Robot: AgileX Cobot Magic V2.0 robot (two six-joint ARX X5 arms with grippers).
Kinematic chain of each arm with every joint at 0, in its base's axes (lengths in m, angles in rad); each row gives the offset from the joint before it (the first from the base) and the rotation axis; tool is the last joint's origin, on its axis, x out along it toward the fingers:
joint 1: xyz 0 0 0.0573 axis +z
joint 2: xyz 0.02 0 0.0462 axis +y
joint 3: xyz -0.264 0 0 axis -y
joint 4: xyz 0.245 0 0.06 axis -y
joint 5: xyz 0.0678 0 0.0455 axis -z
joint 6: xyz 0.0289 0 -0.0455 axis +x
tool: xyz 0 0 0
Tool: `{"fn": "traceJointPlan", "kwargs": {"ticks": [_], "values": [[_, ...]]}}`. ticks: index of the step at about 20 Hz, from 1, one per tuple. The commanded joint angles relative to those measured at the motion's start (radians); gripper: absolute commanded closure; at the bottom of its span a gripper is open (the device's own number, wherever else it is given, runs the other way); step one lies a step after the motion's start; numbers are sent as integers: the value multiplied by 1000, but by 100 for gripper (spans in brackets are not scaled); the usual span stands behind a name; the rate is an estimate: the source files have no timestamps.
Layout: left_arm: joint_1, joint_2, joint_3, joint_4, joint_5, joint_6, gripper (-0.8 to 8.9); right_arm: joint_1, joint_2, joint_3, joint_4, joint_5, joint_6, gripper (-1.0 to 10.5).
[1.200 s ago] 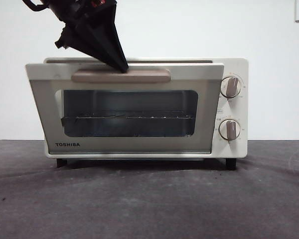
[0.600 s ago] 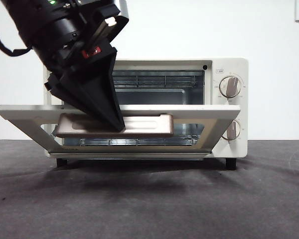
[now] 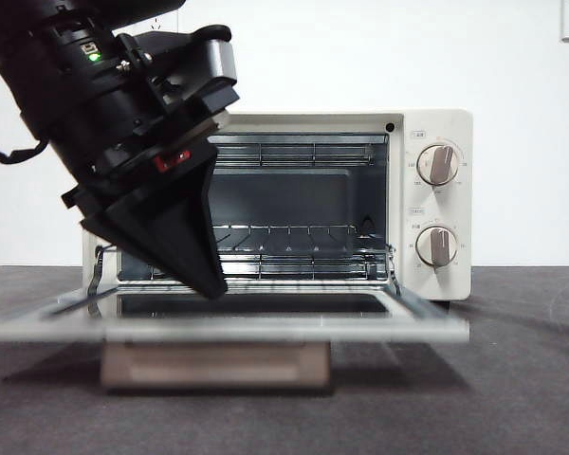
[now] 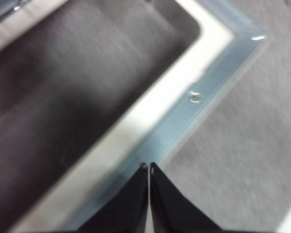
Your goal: The left arm flap open the oven, the right arm pick bread and place it into oven, the left arm flap close the oven
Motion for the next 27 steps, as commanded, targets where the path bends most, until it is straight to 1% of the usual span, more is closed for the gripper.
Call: {"fn": "traceJointPlan", "kwargs": {"ticks": [1,5,7,9,12,13,15,17,21,24,27], "values": [[-31,4,-2,-23,3,-19,804,4,0,14,13,-2,7,848],[-36,-93,9,-66,3,-31,804,4,31,14,13,-37,16,848],[-36,-186,16,-103,2,-50,804,4,87,14,16,-74,17,848],[-36,-291,21,-141,-11,-62,804,7,155,14,27,-91,17,848],[-35,-433,33,-217,-63,-84,804,45,256,14,114,-90,24,848],[-34,-483,43,-252,-86,-93,804,72,294,14,158,-83,46,850],[-34,-567,62,-311,-106,-99,804,135,377,14,238,-47,80,851],[-34,-641,80,-355,-122,-102,804,208,457,14,323,14,100,851],[-34,-751,124,-460,-243,-128,804,355,634,14,547,147,167,852],[-34,-812,155,-486,-259,-127,804,407,774,15,716,214,203,852],[-34,-848,178,-484,-259,-128,804,413,903,16,843,248,221,852]]}}
